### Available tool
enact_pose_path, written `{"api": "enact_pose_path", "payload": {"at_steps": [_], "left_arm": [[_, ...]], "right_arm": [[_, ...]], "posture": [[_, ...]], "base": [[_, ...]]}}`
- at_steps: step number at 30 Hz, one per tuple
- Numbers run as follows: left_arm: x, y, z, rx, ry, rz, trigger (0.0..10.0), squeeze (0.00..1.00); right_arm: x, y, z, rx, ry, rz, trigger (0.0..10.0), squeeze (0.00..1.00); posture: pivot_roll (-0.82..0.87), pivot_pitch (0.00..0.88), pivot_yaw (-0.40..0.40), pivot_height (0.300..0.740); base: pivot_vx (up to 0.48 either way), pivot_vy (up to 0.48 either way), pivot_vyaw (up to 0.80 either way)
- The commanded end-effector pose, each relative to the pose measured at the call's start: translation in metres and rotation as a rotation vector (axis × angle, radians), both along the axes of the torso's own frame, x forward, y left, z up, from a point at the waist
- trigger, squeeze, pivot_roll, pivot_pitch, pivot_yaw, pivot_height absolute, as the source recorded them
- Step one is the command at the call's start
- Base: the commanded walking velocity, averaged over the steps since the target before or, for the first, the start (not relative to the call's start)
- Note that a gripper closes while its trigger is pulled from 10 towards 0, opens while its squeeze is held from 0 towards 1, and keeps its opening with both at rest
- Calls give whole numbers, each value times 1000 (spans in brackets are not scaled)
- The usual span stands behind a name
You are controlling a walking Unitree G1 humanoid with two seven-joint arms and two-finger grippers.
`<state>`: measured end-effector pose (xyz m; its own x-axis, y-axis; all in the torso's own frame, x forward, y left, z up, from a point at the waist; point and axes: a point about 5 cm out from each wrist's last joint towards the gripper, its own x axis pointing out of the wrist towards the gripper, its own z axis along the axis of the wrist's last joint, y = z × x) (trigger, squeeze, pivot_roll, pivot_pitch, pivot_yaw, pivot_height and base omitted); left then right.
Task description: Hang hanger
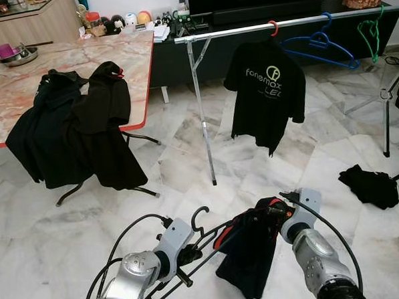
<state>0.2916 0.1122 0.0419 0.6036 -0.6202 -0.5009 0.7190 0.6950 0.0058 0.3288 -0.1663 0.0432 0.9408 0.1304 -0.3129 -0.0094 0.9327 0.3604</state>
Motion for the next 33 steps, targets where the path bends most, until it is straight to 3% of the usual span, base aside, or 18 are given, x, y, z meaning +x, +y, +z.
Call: {"api": "enact_pose_path", "payload": {"at_steps": [1, 7, 14, 19, 23, 33], "left_arm": [[2, 2, 2, -6, -15, 3, 10000, 0], [2, -8, 9, -103, -16, -11, 10000, 0], [4, -17, 22, -238, -2, -32, 10000, 0], [-3, -17, 17, -198, 18, -94, 10000, 0], [-6, -7, 10, -119, 26, -99, 10000, 0], [-9, -4, 7, -72, 29, -139, 10000, 0]], "right_arm": [[0, 6, -1, -7, 3, 19, 10000, 0], [-1, 23, 2, 73, -16, 156, 10000, 0], [0, 26, 7, 101, -50, 227, 10000, 0], [1, 21, 15, 67, -103, 280, 10000, 0], [6, 3, 20, -6, -112, 211, 10000, 0], [7, -4, 22, -44, -109, 192, 10000, 0]], "posture": [[124, 111, 34, 740], [121, 111, 34, 740], [118, 111, 36, 740], [116, 111, 37, 740], [117, 110, 35, 740], [118, 111, 33, 740]], "base": [[0, 0, 0], [0, 0, 0], [0, 0, 0], [0, 0, 0], [0, 0, 0], [0, 0, 0]]}}
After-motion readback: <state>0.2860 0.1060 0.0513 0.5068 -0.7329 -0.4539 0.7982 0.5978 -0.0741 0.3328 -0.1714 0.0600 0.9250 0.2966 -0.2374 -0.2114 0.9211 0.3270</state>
